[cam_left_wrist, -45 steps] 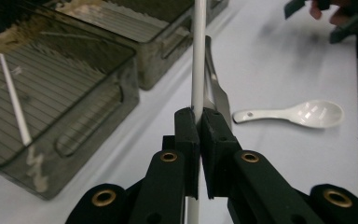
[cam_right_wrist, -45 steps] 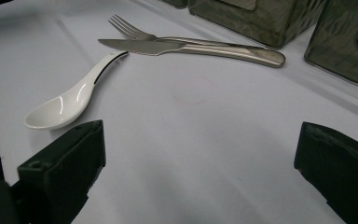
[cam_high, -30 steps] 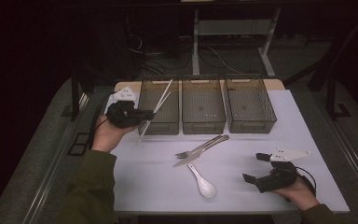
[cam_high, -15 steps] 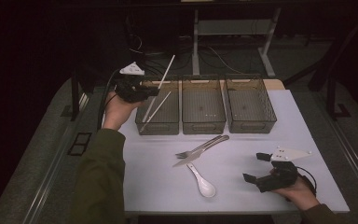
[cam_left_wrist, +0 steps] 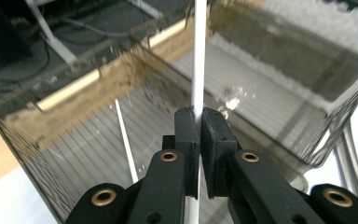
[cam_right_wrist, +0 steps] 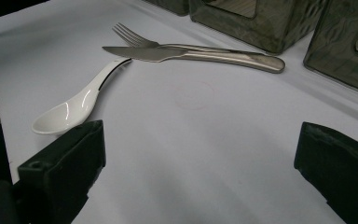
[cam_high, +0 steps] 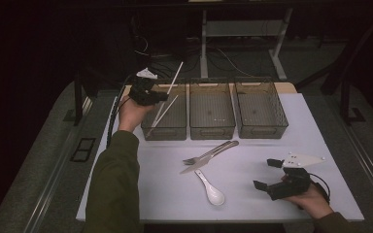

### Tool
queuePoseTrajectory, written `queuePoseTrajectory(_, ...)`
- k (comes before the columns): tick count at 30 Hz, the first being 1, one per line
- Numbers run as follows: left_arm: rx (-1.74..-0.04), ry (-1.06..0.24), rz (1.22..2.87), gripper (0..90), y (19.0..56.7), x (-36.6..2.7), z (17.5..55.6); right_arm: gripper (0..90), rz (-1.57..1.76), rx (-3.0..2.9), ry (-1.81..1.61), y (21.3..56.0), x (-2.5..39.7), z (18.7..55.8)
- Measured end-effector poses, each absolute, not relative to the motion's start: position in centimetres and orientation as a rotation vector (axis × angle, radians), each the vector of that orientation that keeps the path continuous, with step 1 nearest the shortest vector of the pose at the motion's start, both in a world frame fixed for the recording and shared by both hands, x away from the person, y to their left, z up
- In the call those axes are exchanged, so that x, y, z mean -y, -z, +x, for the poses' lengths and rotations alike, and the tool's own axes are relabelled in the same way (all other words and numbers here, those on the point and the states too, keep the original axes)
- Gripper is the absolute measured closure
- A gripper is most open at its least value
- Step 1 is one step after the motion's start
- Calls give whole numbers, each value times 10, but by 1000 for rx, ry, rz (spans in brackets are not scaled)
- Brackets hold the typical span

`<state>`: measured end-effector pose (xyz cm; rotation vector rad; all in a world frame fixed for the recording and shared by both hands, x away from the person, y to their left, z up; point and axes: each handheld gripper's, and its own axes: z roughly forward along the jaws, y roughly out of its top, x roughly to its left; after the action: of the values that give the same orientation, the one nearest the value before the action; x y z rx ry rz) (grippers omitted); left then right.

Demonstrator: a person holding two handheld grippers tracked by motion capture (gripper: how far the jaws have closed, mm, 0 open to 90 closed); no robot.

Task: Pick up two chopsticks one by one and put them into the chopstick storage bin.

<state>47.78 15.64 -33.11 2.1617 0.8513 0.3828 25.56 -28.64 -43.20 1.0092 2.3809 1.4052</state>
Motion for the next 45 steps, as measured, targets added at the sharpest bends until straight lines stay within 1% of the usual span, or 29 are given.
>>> queuePoseTrajectory(6,-911,-345,2176,847,352,-158,481,20,1006,-2381,-1407,432,287,256)
queuePoseTrajectory(15,-958,-316,2199,845,368,-161,484,20,1007,-2380,-1406,432,287,256)
queuePoseTrajectory(23,-1008,-338,2244,840,378,-156,488,19,1007,-2380,-1407,432,287,256)
queuePoseTrajectory(30,-1038,-356,2249,830,382,-153,490,19,1001,-2379,-1411,432,287,256)
queuePoseTrajectory(33,-1037,-371,2253,791,382,-151,490,19,1001,-2379,-1412,431,288,256)
queuePoseTrajectory(38,-1036,-381,2236,762,378,-151,488,19,1002,-2379,-1410,431,287,256)
queuePoseTrajectory(45,-959,-326,2200,633,365,-147,478,19,1014,-2381,-1406,432,287,257)
